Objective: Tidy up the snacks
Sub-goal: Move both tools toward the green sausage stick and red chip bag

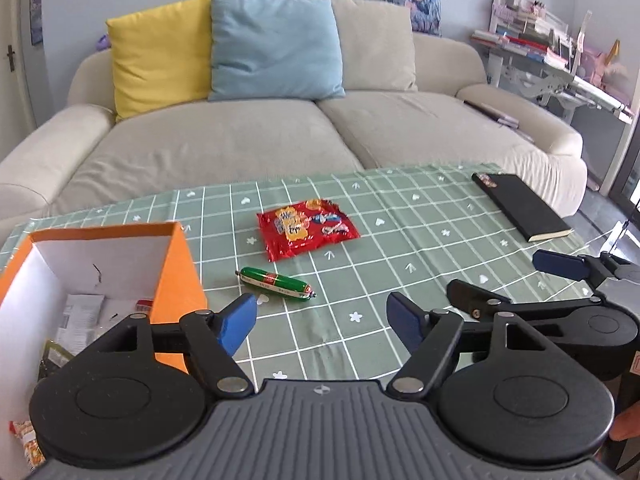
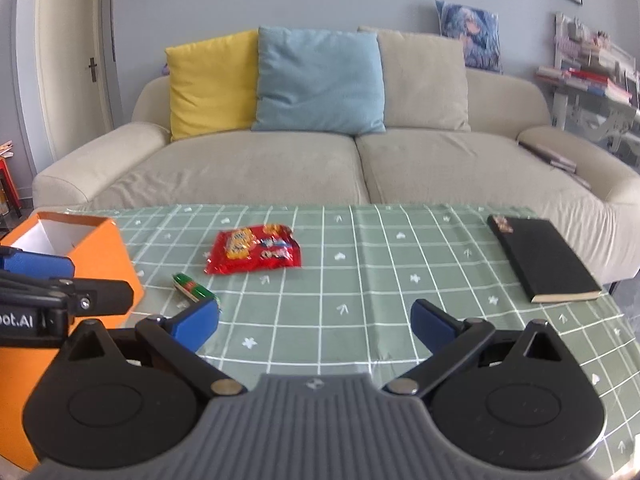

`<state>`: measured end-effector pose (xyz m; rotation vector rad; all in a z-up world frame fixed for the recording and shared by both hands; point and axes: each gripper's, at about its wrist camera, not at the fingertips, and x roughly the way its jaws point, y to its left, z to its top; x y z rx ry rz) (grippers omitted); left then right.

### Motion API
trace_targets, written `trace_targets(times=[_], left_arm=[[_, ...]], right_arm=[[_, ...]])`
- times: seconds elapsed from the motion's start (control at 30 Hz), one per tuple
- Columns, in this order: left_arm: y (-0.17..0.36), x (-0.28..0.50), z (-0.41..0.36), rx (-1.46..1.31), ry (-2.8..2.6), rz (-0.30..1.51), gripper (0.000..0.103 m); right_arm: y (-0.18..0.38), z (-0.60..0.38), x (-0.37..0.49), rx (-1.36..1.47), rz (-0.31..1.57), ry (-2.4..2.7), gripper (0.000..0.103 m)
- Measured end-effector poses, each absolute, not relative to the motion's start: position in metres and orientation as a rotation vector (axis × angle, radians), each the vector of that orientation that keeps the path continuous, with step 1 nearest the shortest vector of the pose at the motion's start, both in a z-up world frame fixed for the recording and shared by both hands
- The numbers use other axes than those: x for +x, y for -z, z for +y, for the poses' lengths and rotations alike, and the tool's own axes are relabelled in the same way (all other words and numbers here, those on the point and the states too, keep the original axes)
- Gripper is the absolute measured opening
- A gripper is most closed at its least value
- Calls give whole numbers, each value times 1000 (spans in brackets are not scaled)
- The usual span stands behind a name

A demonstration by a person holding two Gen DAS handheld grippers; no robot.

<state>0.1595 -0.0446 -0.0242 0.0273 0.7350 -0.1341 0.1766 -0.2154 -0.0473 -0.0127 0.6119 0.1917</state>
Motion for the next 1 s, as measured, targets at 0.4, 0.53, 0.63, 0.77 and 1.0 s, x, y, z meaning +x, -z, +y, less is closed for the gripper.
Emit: trace_targets(times=[0.4, 0.53, 0.63, 0.77, 1.0], left_arm=[[55, 220, -32, -9, 163, 896, 78], [64, 242, -39, -78, 119, 938, 70], [74, 257, -47, -84, 34, 957, 65], [89, 278, -39, -208, -72, 988, 64], [107, 299, -36, -185, -167, 986, 64]], right_arm=[[87, -218, 230, -23, 687, -219, 97], [98, -215, 243, -40, 693, -238, 94], [103, -214, 251, -51, 689, -250, 89], [106, -214, 259, -66, 680, -262, 88], [107, -210, 291, -71, 659, -296, 84]])
